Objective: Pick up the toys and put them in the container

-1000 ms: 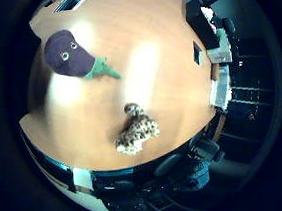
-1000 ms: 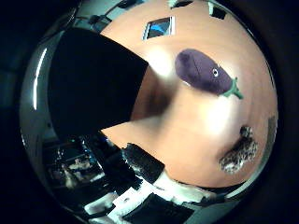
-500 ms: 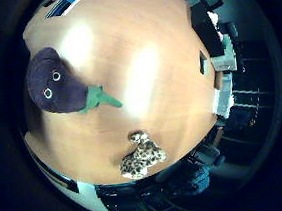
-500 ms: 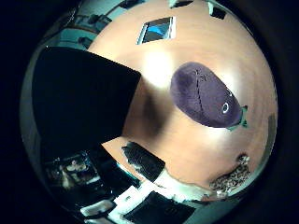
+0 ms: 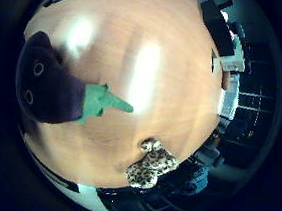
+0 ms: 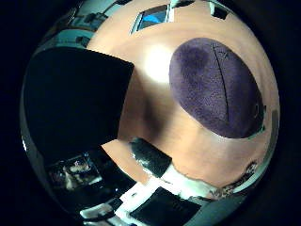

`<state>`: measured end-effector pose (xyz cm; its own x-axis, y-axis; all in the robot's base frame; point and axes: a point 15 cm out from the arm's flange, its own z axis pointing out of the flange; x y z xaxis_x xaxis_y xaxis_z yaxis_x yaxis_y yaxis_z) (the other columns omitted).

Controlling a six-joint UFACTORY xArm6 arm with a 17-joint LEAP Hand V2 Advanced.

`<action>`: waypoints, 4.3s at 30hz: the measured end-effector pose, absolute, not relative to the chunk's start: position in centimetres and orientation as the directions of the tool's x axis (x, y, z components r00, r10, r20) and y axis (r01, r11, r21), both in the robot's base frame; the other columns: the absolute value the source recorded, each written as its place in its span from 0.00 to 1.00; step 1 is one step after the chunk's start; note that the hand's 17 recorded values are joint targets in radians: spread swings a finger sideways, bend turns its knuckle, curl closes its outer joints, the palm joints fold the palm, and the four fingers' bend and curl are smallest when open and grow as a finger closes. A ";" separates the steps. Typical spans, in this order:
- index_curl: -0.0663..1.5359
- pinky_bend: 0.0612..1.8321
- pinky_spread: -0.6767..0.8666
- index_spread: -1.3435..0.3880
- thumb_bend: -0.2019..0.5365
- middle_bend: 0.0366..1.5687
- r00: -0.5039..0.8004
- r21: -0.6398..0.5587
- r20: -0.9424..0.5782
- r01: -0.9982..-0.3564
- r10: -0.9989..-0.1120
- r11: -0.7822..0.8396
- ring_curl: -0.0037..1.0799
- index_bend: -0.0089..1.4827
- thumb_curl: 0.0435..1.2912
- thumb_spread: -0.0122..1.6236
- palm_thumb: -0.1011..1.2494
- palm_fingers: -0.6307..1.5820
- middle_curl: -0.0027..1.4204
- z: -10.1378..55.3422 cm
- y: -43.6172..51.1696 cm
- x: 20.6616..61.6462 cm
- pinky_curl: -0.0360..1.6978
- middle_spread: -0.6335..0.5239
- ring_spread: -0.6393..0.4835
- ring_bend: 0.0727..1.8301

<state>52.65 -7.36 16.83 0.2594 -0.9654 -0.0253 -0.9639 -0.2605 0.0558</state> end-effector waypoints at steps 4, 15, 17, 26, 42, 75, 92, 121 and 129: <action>0.22 0.20 0.72 0.60 0.25 0.16 0.267 0.052 -0.016 -0.962 -0.964 -0.267 0.21 0.12 0.17 0.70 0.38 0.45 0.26 16.4 -7.4 53.0 0.15 0.51 0.64 0.22; 0.24 0.22 0.63 0.61 0.25 0.28 0.276 0.083 -0.022 -0.957 -0.961 -0.277 0.23 0.13 0.19 0.70 0.48 0.57 0.30 15.1 -7.3 52.0 0.13 0.41 0.46 0.30; 0.25 0.22 0.60 0.61 0.25 0.28 0.284 0.102 -0.014 -0.953 -0.959 -0.284 0.24 0.14 0.19 0.69 0.49 0.58 0.31 14.5 -7.5 51.5 0.12 0.40 0.43 0.32; 0.31 0.48 0.25 0.55 0.25 0.42 0.315 0.132 0.021 -0.942 -0.949 -0.310 0.37 0.19 0.21 0.66 0.59 0.84 0.39 16.8 -8.2 49.7 0.16 0.33 0.35 0.50; 0.53 0.72 0.31 0.63 0.26 0.82 0.289 0.054 0.067 -0.957 -0.955 -0.286 0.56 0.70 0.33 0.75 0.80 0.82 0.51 35.6 -7.5 41.3 0.35 0.43 0.39 0.75; 0.46 0.61 0.30 0.67 0.23 0.85 0.628 -0.386 0.023 -0.712 -0.778 -0.587 0.59 0.78 0.33 0.76 0.77 0.80 0.47 50.3 30.7 42.4 0.54 0.44 0.40 0.75; 0.27 0.37 0.73 0.50 0.23 0.28 0.650 -0.313 0.061 -0.708 -0.758 -0.633 0.27 0.26 0.17 0.69 0.35 0.29 0.23 50.9 23.5 42.5 0.34 0.55 0.71 0.34; 0.24 0.12 0.72 0.53 0.25 0.14 0.397 0.019 0.082 -0.917 -0.914 -0.397 0.18 0.12 0.19 0.67 0.46 0.40 0.23 34.1 -19.4 32.7 0.18 0.52 0.73 0.15; 0.22 0.11 0.71 0.52 0.25 0.12 0.542 0.163 0.224 -0.840 -0.810 -0.517 0.19 0.12 0.20 0.65 0.52 0.38 0.23 25.3 -23.7 30.6 0.19 0.48 0.71 0.12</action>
